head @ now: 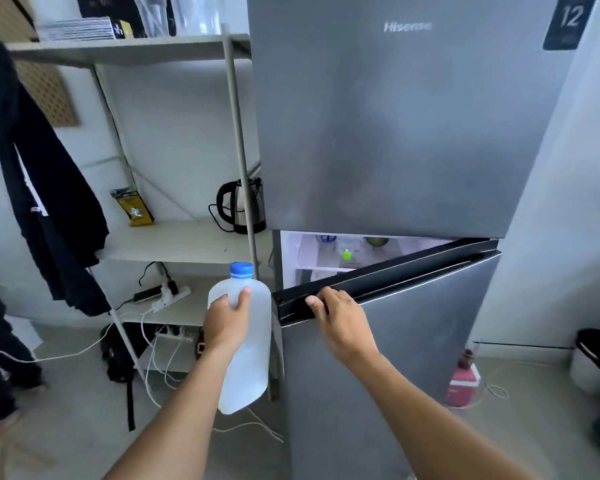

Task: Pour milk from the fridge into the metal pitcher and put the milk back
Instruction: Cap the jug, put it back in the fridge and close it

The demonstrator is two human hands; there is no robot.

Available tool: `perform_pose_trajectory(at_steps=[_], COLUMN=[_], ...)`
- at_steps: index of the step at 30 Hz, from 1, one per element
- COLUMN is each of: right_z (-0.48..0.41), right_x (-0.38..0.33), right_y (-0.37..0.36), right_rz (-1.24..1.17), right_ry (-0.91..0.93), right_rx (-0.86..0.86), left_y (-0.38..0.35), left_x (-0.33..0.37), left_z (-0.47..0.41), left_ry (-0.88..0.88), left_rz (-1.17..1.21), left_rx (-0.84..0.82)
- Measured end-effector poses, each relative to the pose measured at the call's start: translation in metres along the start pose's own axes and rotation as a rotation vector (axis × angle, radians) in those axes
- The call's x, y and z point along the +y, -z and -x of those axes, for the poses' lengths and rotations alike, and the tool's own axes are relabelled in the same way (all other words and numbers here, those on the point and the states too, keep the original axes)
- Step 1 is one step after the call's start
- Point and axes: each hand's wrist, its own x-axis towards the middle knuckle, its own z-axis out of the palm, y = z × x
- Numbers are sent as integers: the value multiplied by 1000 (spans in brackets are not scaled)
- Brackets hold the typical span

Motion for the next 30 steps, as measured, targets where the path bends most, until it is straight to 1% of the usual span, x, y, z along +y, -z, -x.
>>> perform_pose_trajectory(at_steps=[1, 3, 8, 11, 14, 17, 20, 23, 27, 30], right_z=[11, 39, 97, 126, 151, 175, 192, 208, 223, 234], right_x=[-2, -4, 0, 4, 13, 24, 37, 51, 69, 65], right_y=[9, 25, 73, 106, 134, 168, 207, 245, 291, 303], right_rz=[-62, -80, -130, -219, -269, -307, -314, -244, 2, 241], right_ry=[-45, -71, -138, -195, -223, -291, -374, -482, -595, -650], right_rx=[35, 104, 184, 190, 209, 238, 167, 105, 53, 0], left_y=[0, -2, -15, -25, -28, -28, -35, -45, -56, -68], left_x=[3, 10, 23, 27, 31, 39, 48, 62, 90, 104], left_z=[12, 39, 108, 149, 179, 208, 233, 253, 270, 282], left_ry=[-4, 3, -20, -39, -3, 20, 14, -9, -77, -113], left_rz=[1, -8, -106, -136, -111, -100, -98, -73, -68, -24], left_rx=[-1, -2, -15, -33, -46, -86, -135, -207, -255, -292])
